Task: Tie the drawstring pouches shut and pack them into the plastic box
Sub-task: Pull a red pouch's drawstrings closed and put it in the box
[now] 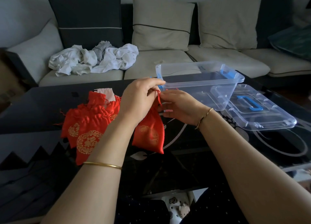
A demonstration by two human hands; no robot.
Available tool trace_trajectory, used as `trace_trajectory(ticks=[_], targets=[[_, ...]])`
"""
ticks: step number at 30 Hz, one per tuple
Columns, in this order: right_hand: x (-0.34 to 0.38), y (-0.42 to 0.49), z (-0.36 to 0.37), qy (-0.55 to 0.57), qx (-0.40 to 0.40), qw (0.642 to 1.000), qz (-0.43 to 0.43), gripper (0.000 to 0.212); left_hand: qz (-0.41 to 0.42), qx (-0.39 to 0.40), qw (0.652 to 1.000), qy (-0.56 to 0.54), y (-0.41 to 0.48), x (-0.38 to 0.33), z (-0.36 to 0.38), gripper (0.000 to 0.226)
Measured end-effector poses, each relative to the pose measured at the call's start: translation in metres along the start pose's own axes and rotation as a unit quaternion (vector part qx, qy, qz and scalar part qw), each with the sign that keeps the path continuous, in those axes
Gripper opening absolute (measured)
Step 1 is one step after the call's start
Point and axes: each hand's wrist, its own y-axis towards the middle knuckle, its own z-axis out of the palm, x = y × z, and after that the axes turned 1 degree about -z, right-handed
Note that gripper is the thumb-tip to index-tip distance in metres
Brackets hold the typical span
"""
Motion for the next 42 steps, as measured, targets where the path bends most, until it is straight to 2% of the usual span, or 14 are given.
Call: trace_trajectory(ticks=[3, 5, 8, 11, 13, 15, 18, 21, 25, 28, 31, 34, 39, 42], targets=[[-0.001, 0.0, -0.001, 0.011, 0.0, 1.0, -0.018, 0.013, -0.004, -0.021, 1.0, -0.009, 0.001, 0.001, 0.0, 0.026], [0.001, 0.0, -0.001, -0.005, -0.021, 0.999, -0.033, 0.016, -0.035, -0.013, 0.999, -0.032, 0.001, 0.003, -0.001, 0.021], [0.003, -0.001, -0.004, -0.075, -0.085, 0.992, -0.06, 0.024, -0.106, 0.014, 0.989, -0.105, 0.001, 0.007, -0.003, 0.019], [0.002, -0.003, -0.008, -0.094, -0.135, 0.984, -0.068, 0.03, -0.203, 0.038, 0.96, -0.189, 0.0, 0.012, -0.006, 0.016], [0.0, -0.002, -0.011, -0.023, -0.153, 0.987, -0.048, 0.028, -0.282, 0.051, 0.928, -0.238, -0.001, 0.015, -0.006, 0.015], [-0.001, -0.001, -0.014, 0.112, -0.151, 0.982, -0.023, 0.028, -0.338, 0.041, 0.907, -0.246, 0.0, 0.016, -0.006, 0.016], [-0.004, 0.0, -0.013, 0.316, -0.094, 0.944, 0.002, 0.036, -0.363, 0.022, 0.914, -0.183, -0.001, 0.014, -0.006, 0.024], [-0.009, 0.003, -0.011, 0.378, -0.077, 0.923, 0.013, 0.035, -0.381, 0.028, 0.914, -0.137, 0.001, 0.014, -0.004, 0.031], [-0.016, 0.005, -0.016, 0.285, -0.158, 0.943, 0.071, 0.035, -0.447, -0.03, 0.879, -0.162, 0.007, 0.014, -0.006, 0.02], [-0.021, 0.007, -0.016, 0.254, -0.195, 0.942, 0.095, 0.033, -0.425, -0.046, 0.859, -0.28, 0.004, 0.011, -0.003, 0.029], [-0.015, 0.007, -0.013, 0.255, -0.206, 0.941, 0.081, 0.033, -0.391, -0.03, 0.837, -0.382, 0.002, 0.012, -0.004, 0.032], [-0.007, 0.005, -0.012, 0.224, -0.204, 0.953, 0.008, 0.031, -0.373, 0.036, 0.868, -0.326, 0.002, 0.017, -0.005, 0.03], [0.007, 0.001, 0.003, 0.089, -0.188, 0.973, -0.099, 0.03, -0.349, 0.157, 0.875, -0.297, 0.0, 0.014, -0.004, 0.019], [0.01, 0.0, 0.011, 0.02, -0.179, 0.974, -0.134, 0.03, -0.328, 0.183, 0.888, -0.267, 0.0, 0.012, -0.001, 0.018]])
